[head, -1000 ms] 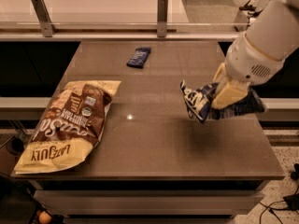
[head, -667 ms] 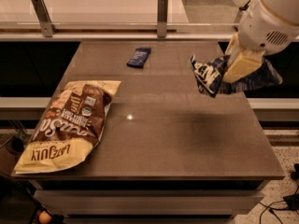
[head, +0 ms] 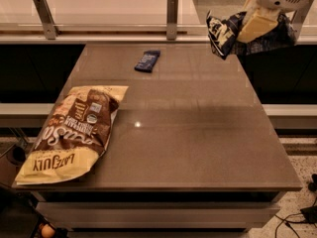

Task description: Move blue chip bag near rxbar blueberry

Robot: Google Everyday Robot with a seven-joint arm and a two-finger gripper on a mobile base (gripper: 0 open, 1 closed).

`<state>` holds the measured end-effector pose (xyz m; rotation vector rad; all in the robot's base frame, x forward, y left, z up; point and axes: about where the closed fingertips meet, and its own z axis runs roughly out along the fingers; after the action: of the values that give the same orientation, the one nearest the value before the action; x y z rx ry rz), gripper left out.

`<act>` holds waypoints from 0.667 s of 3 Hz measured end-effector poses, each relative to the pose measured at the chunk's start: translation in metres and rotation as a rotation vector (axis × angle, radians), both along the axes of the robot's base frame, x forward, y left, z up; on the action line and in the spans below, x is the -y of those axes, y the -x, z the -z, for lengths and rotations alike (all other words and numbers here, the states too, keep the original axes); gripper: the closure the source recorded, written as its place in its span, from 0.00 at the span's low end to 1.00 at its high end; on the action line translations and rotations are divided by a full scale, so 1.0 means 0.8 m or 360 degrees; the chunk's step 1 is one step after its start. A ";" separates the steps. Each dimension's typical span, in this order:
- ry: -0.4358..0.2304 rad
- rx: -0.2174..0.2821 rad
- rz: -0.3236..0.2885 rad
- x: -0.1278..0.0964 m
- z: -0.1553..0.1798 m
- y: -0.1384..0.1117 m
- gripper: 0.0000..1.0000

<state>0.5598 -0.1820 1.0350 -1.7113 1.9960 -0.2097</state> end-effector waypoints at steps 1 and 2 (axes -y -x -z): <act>-0.0032 0.0227 0.0006 -0.004 -0.028 -0.052 1.00; -0.0084 0.0384 -0.0047 -0.015 -0.039 -0.097 1.00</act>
Offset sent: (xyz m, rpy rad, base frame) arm 0.1263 0.0219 0.0459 0.0986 -0.3822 0.0760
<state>0.6373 -0.1700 1.0662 -1.5996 1.7841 -0.3339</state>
